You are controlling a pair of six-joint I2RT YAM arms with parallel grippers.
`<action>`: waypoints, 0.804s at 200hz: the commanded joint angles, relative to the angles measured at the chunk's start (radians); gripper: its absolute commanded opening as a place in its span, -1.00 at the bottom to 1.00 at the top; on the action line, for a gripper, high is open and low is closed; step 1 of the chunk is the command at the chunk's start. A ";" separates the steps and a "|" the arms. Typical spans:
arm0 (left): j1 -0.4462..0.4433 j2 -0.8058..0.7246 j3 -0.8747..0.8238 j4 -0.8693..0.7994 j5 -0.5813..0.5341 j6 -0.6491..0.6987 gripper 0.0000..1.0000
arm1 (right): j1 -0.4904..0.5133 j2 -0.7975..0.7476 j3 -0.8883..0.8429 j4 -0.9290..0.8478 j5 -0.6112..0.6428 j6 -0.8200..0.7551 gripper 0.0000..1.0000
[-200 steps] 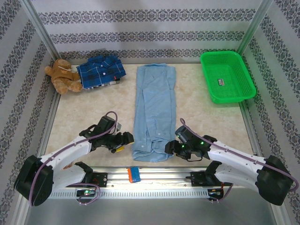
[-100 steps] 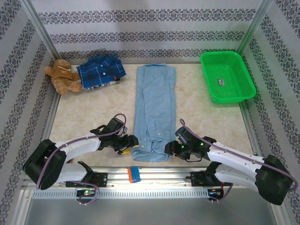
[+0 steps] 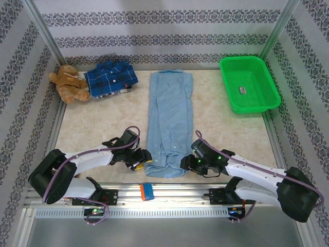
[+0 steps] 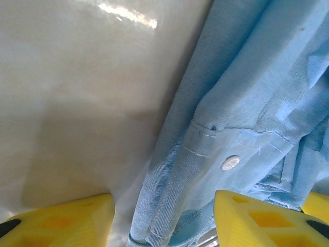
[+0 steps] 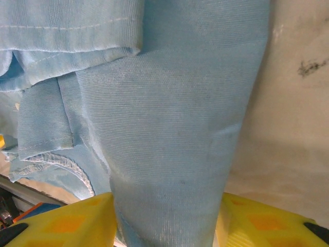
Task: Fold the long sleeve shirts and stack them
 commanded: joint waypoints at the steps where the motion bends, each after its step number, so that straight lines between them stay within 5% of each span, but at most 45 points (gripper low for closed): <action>1: -0.080 0.112 -0.005 0.228 0.028 -0.017 0.00 | -0.004 -0.035 -0.030 -0.007 0.034 0.029 0.02; 51: -0.102 0.182 0.022 0.280 0.049 -0.026 -0.38 | -0.026 -0.033 -0.034 -0.002 0.050 0.033 -0.16; 119: -0.115 0.084 0.036 0.200 0.048 -0.009 -0.92 | -0.015 -0.016 0.019 -0.051 0.021 0.026 -0.99; 161: -0.116 -0.092 0.030 0.059 -0.018 -0.008 -0.96 | 0.008 -0.117 0.076 -0.204 0.065 0.049 -1.00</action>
